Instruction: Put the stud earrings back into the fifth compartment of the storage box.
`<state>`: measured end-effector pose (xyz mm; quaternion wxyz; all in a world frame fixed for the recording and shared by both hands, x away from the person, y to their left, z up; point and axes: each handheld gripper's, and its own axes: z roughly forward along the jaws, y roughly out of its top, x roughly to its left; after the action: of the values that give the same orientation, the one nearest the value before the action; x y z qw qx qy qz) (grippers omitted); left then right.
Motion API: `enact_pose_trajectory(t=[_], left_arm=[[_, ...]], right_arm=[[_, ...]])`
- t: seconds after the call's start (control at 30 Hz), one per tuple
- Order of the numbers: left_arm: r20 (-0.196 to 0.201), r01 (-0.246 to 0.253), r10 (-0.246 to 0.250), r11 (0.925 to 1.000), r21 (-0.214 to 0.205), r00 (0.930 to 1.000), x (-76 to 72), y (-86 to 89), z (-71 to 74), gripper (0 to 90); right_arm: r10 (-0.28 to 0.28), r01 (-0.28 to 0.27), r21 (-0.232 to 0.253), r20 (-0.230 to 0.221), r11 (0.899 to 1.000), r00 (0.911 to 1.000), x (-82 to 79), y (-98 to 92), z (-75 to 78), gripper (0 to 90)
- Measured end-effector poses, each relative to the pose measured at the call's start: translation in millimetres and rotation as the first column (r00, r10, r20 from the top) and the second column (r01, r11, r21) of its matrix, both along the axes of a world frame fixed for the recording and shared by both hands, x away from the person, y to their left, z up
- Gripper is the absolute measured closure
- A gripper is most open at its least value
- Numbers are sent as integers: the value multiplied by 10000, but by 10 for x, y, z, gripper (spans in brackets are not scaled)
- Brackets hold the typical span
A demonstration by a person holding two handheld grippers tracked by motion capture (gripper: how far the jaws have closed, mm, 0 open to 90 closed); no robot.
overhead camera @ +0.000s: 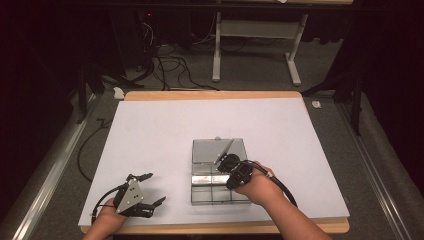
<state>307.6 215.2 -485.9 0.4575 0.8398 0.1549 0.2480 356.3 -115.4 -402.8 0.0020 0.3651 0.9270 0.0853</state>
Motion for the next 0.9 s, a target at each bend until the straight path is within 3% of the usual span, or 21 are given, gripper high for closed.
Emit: enact_pose_trajectory(t=[0.27, 0.9], left_arm=[[-26, 0, 0, 10000, -4, 10000, 0, 1, 1, 152], [-37, -3, 3, 10000, -12, 10000, 3, -2, -1, 152]], right_arm=[[283, -282, 43, -175, 9996, 9994, 0, 127, -112, 865], [409, -415, -94, -552, 9991, 9976, -6, 211, -344, 838]])
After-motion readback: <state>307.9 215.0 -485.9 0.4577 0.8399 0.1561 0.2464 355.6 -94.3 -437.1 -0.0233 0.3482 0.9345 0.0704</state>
